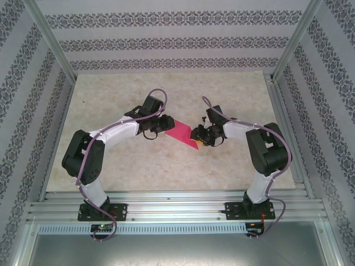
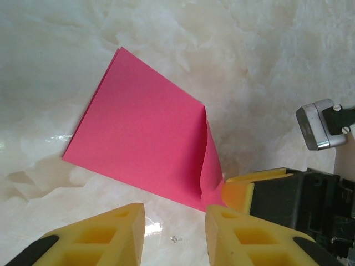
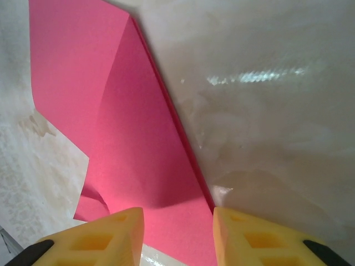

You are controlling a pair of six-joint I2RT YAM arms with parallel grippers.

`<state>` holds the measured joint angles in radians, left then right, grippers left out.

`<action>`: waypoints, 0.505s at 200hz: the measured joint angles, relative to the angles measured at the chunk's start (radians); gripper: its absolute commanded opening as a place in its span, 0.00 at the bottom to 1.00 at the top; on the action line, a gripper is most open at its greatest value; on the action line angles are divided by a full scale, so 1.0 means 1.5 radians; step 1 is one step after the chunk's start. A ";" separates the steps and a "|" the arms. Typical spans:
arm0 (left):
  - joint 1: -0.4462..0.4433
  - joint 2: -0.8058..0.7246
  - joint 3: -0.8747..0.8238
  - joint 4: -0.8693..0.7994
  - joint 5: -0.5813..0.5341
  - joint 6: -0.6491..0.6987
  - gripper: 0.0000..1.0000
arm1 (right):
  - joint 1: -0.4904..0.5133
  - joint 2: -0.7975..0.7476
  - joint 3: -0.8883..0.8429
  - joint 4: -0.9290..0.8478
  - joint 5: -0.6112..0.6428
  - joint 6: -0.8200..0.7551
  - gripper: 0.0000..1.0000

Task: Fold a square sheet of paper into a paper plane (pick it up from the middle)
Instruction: Rotate the paper at the center of the table.

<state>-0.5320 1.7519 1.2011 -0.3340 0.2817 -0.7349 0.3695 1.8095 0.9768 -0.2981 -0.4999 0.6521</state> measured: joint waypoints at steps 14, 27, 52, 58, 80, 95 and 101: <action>0.000 0.000 -0.001 0.003 -0.003 -0.002 0.37 | 0.009 0.000 -0.006 0.010 -0.002 0.001 0.37; 0.000 0.000 -0.001 0.004 -0.005 -0.003 0.37 | 0.018 -0.004 -0.018 0.020 -0.004 0.004 0.37; 0.000 0.000 -0.001 0.005 -0.005 -0.003 0.37 | 0.033 -0.028 -0.048 0.035 -0.010 0.016 0.37; 0.000 0.000 -0.001 0.005 -0.005 -0.003 0.37 | 0.036 -0.034 -0.054 0.038 -0.012 0.020 0.37; 0.000 0.000 -0.001 0.005 -0.005 -0.003 0.37 | 0.042 -0.053 -0.061 0.031 -0.005 0.022 0.38; 0.000 0.000 -0.001 0.005 -0.005 -0.002 0.37 | 0.039 -0.072 -0.061 0.024 0.009 0.022 0.39; 0.000 0.000 -0.002 0.005 -0.005 -0.003 0.37 | 0.035 -0.079 -0.061 0.024 0.010 0.021 0.40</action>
<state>-0.5320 1.7515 1.1988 -0.3264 0.2737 -0.7387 0.4221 1.6909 0.8852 -0.2615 -0.4847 0.6842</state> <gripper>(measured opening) 0.365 0.392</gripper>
